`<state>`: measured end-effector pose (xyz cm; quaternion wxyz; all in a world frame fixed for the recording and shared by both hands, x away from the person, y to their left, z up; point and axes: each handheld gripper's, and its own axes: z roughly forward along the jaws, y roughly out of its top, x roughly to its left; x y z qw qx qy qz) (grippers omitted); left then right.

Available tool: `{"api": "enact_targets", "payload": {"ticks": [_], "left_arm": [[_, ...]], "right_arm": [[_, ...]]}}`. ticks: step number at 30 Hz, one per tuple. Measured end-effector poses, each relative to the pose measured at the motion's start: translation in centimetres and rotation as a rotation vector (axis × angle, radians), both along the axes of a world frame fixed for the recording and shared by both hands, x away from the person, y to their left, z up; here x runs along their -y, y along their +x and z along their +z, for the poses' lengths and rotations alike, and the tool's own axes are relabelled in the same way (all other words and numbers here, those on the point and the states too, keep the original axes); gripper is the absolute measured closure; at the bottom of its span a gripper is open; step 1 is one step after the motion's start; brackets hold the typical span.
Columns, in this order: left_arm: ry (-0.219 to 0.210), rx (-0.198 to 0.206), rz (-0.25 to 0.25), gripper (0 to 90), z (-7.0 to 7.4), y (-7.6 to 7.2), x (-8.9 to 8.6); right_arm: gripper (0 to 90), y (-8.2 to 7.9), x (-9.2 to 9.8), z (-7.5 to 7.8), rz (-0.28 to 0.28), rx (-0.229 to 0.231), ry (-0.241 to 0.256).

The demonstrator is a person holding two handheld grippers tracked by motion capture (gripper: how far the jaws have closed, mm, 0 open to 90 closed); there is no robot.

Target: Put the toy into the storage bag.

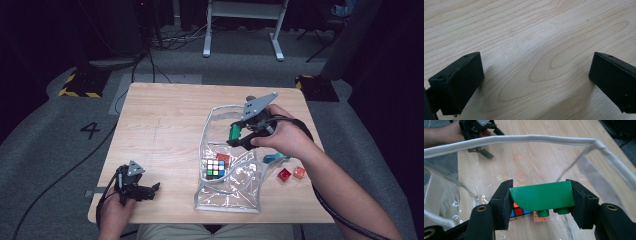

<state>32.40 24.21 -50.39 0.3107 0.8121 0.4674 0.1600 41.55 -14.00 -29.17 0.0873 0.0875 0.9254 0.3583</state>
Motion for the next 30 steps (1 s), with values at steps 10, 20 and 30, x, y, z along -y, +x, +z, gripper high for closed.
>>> {"api": "enact_targets", "payload": {"ticks": [10, 20, 30], "left_arm": [[0.0, 0.0, -0.001, 0.0, 0.0, 0.0, 0.0], [0.0, 0.0, 0.0, 0.0, 0.0, 0.0, 0.0], [0.0, 0.0, 0.0, 0.0, 0.0, 0.0, 0.0]], "right_arm": [[41.7, -1.0, -3.9, -1.7, 0.09, -0.048, -0.038], [41.8, -1.8, -6.2, -2.8, 0.136, -0.08, -0.05], [41.7, -2.5, -7.6, -4.0, 0.167, -0.115, -0.093]]}}
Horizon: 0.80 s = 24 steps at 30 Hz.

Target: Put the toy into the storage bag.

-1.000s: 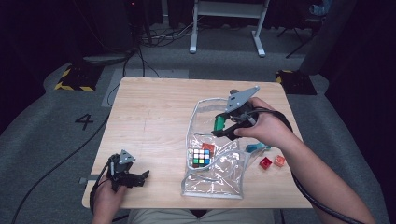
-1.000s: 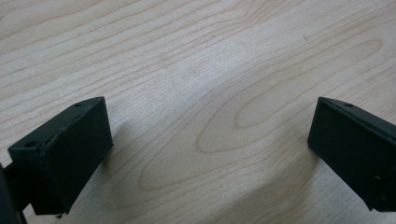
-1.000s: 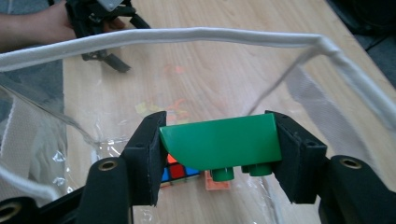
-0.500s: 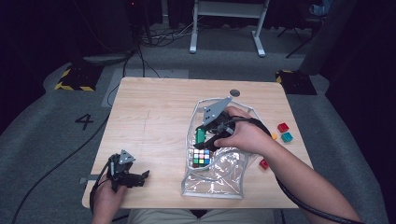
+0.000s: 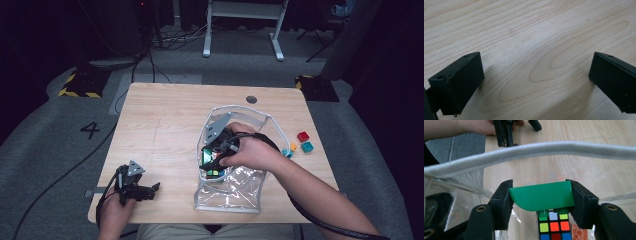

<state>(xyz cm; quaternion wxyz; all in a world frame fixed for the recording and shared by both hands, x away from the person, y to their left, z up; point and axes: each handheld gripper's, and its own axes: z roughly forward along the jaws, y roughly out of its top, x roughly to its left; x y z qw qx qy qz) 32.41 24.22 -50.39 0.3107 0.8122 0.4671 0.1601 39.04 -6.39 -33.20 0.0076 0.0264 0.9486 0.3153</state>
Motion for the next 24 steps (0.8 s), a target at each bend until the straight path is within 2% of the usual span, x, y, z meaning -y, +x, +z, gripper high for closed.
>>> {"api": "enact_targets", "payload": {"ticks": [5, 11, 16, 19, 24], "left_arm": [[0.0, 0.0, 0.0, 0.0, 0.0, 0.0, 0.0], [0.0, 0.0, 0.0, 0.0, 0.0, 0.0, 0.0], [0.0, 0.0, 0.0, 0.0, 0.0, 0.0, 0.0], [0.0, 0.0, 0.0, 0.0, 0.0, 0.0, 0.0], [0.0, 0.0, 0.0, 0.0, 0.0, 0.0, 0.0]], "right_arm": [[41.7, 0.0, -0.3, -1.0, 0.026, 0.001, -0.04], [41.7, -0.2, -0.8, -2.1, 0.038, -0.029, -0.085], [41.7, -0.5, -1.5, -3.2, 0.084, -0.05, -0.136], [41.7, -0.7, -1.8, -3.6, 0.087, -0.079, -0.158], [41.6, -0.8, -2.0, -4.1, 0.086, -0.094, -0.181]]}}
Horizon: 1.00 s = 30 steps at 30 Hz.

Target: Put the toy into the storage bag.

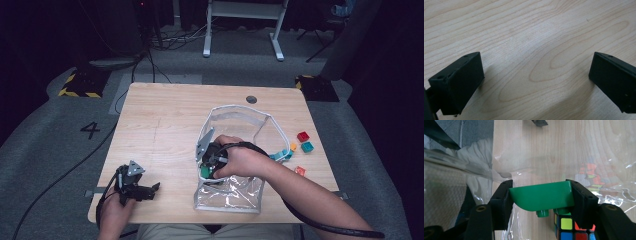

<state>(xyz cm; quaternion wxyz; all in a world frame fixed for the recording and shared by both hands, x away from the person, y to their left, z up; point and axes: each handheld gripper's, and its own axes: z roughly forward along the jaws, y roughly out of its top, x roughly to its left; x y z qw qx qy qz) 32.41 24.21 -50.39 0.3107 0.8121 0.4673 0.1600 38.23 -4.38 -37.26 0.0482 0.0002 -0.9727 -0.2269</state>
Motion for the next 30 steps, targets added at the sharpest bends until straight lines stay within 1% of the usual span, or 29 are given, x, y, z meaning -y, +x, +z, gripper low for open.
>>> {"api": "enact_targets", "payload": {"ticks": [8, 11, 14, 28, 30], "left_arm": [[0.001, 0.0, 0.0, 0.0, 0.0, 0.0, 0.0], [0.001, 0.0, 0.0, 0.0, 0.0, 0.0, 0.0], [0.001, 0.0, 0.0, 0.0, 0.0, 0.0, 0.0], [0.001, 0.0, 0.0, 0.0, 0.0, 0.0, 0.0], [0.002, 0.0, 0.0, 0.0, 0.0, 0.0, 0.0]], "right_arm": [[41.6, 0.1, -0.4, -1.0, 0.003, -0.005, -0.022], [41.6, 0.1, -0.5, -1.1, 0.006, -0.011, -0.036], [41.6, 0.1, -0.6, -1.1, 0.004, -0.012, -0.041], [41.1, 0.1, -0.5, -1.3, 0.009, -0.035, -0.032], [38.6, 0.2, -0.5, -1.2, 0.012, -0.037, -0.035]]}}
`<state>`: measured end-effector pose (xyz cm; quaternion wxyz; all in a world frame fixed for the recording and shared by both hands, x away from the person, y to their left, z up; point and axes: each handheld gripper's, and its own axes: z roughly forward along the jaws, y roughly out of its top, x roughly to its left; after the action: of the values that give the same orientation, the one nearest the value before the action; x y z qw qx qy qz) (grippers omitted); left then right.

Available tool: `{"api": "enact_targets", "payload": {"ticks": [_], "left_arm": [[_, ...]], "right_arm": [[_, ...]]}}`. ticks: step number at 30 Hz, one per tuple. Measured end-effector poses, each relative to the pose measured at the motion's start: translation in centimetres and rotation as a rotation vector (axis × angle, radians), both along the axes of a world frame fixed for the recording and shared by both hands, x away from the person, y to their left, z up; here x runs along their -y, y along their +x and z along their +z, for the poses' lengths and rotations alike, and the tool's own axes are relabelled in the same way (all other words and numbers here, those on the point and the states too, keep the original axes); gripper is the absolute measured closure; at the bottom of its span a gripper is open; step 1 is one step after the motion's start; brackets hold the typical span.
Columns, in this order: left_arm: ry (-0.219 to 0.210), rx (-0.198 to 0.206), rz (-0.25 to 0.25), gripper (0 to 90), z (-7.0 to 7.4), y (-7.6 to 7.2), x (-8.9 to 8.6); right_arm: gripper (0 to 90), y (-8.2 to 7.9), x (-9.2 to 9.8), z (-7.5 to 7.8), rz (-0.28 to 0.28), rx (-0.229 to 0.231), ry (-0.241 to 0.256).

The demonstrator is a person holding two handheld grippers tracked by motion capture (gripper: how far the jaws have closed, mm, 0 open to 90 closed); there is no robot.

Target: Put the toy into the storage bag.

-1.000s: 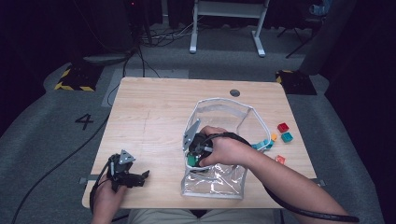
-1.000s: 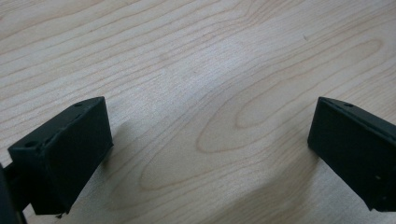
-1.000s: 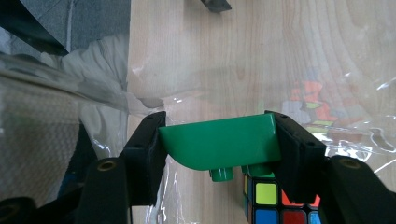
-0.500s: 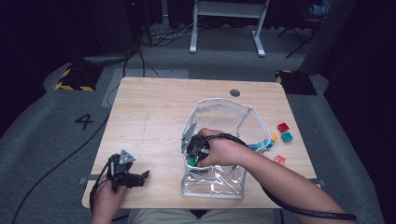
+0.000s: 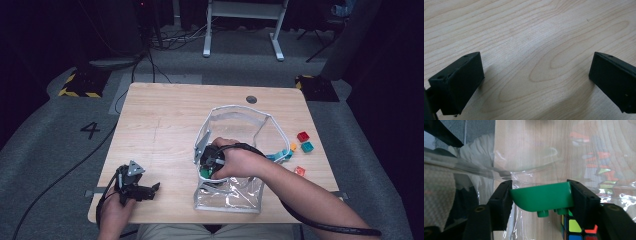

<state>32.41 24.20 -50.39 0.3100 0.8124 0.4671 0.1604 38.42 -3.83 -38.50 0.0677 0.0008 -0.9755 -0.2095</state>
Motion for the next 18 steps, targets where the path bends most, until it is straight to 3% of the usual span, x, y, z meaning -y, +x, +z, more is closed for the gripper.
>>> {"api": "enact_targets", "payload": {"ticks": [11, 15, 18], "left_arm": [[0.0, 0.0, 0.0, 0.0, 0.0, 0.0, 0.0], [0.0, 0.001, 0.0, 0.0, 0.0, 0.0, 0.0], [0.0, 0.001, 0.0, 0.0, 0.0, 0.0, 0.0]], "right_arm": [[30.5, 0.3, 0.3, 0.5, -0.033, 0.05, 0.001], [30.2, 0.7, 0.9, 1.4, -0.066, 0.082, 0.036], [30.7, 1.1, 1.7, 2.7, -0.099, 0.134, 0.077]]}}
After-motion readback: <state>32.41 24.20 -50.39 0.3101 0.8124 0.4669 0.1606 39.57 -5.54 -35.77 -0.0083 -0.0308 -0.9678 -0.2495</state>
